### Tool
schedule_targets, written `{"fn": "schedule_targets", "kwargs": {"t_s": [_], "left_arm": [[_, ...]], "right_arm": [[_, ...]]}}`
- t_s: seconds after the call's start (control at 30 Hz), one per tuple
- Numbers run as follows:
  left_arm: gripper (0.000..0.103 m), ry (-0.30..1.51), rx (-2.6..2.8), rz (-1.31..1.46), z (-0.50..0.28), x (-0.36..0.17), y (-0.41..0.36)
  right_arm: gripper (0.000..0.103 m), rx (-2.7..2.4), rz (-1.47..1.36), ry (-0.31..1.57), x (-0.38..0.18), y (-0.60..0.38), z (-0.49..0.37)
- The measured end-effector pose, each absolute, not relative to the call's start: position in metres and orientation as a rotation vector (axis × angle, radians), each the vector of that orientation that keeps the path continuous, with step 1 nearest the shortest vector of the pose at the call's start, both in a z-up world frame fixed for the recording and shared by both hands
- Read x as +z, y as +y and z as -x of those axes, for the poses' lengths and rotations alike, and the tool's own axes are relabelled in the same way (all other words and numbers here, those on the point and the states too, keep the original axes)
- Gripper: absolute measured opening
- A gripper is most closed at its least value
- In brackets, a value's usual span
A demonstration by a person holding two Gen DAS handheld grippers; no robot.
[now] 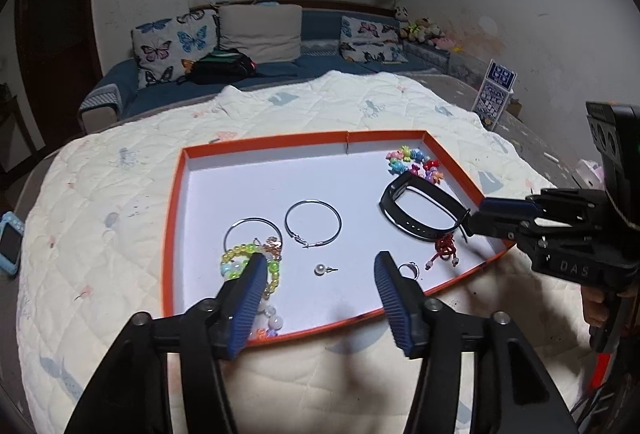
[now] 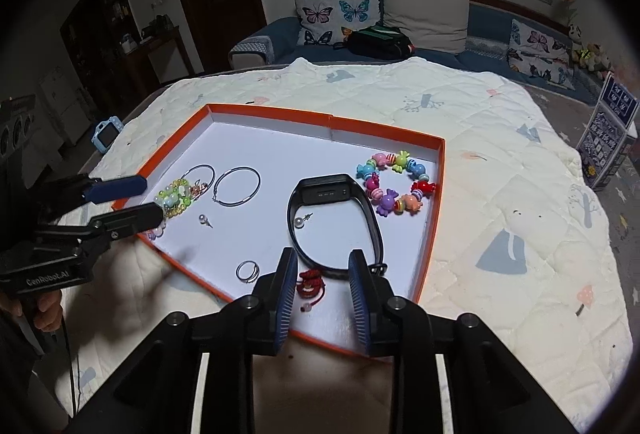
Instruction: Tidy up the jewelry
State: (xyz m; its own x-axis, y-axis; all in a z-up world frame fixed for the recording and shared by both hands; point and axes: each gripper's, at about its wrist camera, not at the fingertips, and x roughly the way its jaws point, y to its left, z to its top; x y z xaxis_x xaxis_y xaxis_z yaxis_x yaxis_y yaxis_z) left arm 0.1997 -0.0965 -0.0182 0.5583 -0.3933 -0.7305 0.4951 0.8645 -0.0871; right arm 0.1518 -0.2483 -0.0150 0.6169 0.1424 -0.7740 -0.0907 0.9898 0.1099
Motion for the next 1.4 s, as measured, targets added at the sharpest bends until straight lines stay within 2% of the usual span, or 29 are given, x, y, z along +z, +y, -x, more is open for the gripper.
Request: {"fn": "schedule_targets", "kwargs": {"t_s": [0.1, 0.23, 0.53, 1.33, 1.37, 1.4], "left_arm": [[0.062, 0.815, -0.511, -0.124, -0.191, -0.011, -0.090], [0.067, 0.803, -0.482, -0.114, -0.177, -0.002, -0.080], [0.072, 0.788, -0.419, -0.095, -0.142, 0.010, -0.061], [0.075, 0.782, -0.299, -0.079, -0.090, 0.024, -0.034], [0.075, 0.780, -0.294, -0.084, -0.088, 0.024, -0.033], [0.080, 0.779, -0.292, -0.084, -0.087, 0.024, -0.032]], "right_arm": [[0.032, 0.119, -0.042, 0.894, -0.012, -0.244, -0.143], [0.041, 0.102, -0.038, 0.893, -0.008, -0.240, -0.133], [0.048, 0.080, -0.035, 0.893, -0.004, -0.228, -0.111], [0.057, 0.029, -0.056, 0.863, 0.003, -0.228, -0.073], [0.057, 0.028, -0.060, 0.863, 0.003, -0.228, -0.072], [0.057, 0.028, -0.065, 0.862, 0.003, -0.228, -0.071]]}}
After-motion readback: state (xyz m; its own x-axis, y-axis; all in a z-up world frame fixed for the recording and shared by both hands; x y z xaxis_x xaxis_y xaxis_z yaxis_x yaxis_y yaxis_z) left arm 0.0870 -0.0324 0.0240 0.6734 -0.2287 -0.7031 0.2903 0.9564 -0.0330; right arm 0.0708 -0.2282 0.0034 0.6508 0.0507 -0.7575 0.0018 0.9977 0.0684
